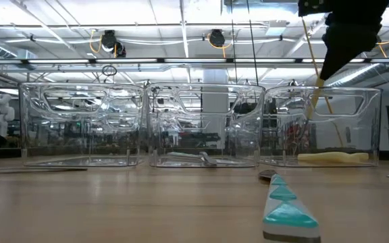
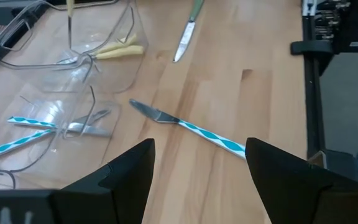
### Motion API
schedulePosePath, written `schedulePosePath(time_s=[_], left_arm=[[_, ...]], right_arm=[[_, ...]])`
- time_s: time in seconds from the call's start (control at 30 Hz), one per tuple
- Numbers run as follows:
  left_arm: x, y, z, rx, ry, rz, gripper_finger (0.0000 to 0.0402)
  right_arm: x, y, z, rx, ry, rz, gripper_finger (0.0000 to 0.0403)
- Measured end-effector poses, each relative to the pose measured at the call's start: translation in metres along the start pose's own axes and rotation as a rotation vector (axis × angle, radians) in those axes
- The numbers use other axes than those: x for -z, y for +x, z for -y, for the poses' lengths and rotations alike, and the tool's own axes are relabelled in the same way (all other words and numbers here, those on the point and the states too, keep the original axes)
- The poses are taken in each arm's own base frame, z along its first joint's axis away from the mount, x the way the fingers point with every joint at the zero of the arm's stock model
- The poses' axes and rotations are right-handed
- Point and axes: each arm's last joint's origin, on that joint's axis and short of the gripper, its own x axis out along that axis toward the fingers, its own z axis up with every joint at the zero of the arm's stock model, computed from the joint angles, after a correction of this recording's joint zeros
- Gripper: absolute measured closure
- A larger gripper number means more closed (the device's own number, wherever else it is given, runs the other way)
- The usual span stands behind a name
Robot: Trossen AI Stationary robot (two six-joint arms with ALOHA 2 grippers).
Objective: Sort silverware by color (type)
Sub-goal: Put the yellow knife into the right transparent bin, then put the middle right green knife into the left transparent bin
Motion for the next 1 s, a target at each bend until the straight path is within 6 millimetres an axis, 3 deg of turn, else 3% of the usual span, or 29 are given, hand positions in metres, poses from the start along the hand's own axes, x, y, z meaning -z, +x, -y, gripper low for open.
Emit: schedulePosePath(time_s=[0.2, 0.5, 0.73, 1.0], left_arm=[[-0.002, 0.003, -0.002, -0.005, -0.007, -0.003, 0.0142], [-0.003, 0.004, -0.003, -0.005, -0.01, -0.004, 0.0142], [-0.003, 0.004, -0.003, -0.005, -0.029, -0.005, 0.0142], [0.002, 0.0, 0.001, 0.006, -0.044, -0.009, 0.0142]], right_arm=[[0.007, 0.01, -0.006, -0.012, 0.043, -0.017, 0.0302], [0.017, 0.009, -0.009, -0.005, 0.085, -0.003, 0.0211], [0.012, -0.02, -0.012, -0.088, 0.092, 0.082, 0.0187], [0.023, -0.075, -0.026, -0.299, 0.122, 0.309, 0.0198]])
